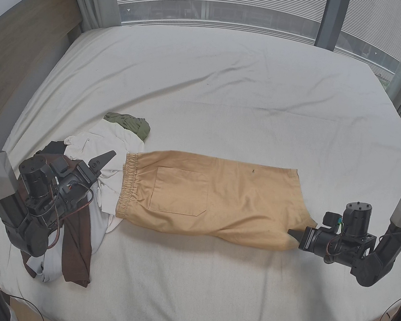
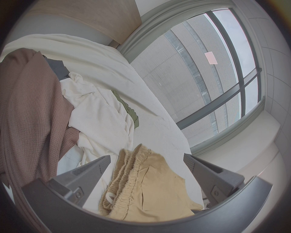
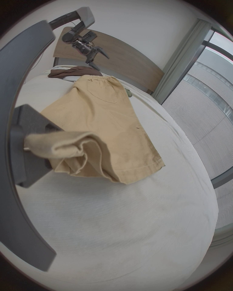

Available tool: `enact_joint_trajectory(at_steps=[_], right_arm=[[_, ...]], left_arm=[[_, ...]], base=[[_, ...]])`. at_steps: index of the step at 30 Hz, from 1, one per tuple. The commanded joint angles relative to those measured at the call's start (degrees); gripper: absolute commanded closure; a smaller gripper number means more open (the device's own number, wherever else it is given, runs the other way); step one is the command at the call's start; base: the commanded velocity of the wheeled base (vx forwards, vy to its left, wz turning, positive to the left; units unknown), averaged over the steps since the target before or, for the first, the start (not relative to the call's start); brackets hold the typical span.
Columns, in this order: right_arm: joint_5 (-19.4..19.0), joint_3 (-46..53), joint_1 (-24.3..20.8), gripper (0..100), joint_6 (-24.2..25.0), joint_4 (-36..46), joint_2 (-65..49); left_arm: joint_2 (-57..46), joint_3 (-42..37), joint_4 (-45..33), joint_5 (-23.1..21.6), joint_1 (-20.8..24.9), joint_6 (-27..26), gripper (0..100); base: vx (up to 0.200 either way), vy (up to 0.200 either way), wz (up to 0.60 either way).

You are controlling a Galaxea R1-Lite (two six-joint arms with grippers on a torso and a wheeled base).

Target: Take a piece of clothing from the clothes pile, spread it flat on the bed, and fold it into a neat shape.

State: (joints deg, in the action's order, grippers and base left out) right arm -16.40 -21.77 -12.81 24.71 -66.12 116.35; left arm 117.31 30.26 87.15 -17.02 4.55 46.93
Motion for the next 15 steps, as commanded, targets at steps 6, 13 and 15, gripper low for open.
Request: enact_joint_trajectory(at_steps=[6,13,15], right_arm=[[0.14,9.38,2.18,100,-5.29,-0.24,-1.12],[0.14,15.44,5.43,100,-8.71,-5.42,-0.95],[0.14,17.03,6.22,100,-9.42,-7.35,-0.86]], left_arm=[[-1.82,-0.02,-0.23,-0.03,0.02,0.0,0],[-1.91,-0.11,-0.31,-0.03,0.02,0.0,0],[-1.91,-0.11,-0.31,-0.03,0.11,0.0,0]], base=[[0.0,0.0,0.0],[0.0,0.0,0.0],[0.0,0.0,0.0]])
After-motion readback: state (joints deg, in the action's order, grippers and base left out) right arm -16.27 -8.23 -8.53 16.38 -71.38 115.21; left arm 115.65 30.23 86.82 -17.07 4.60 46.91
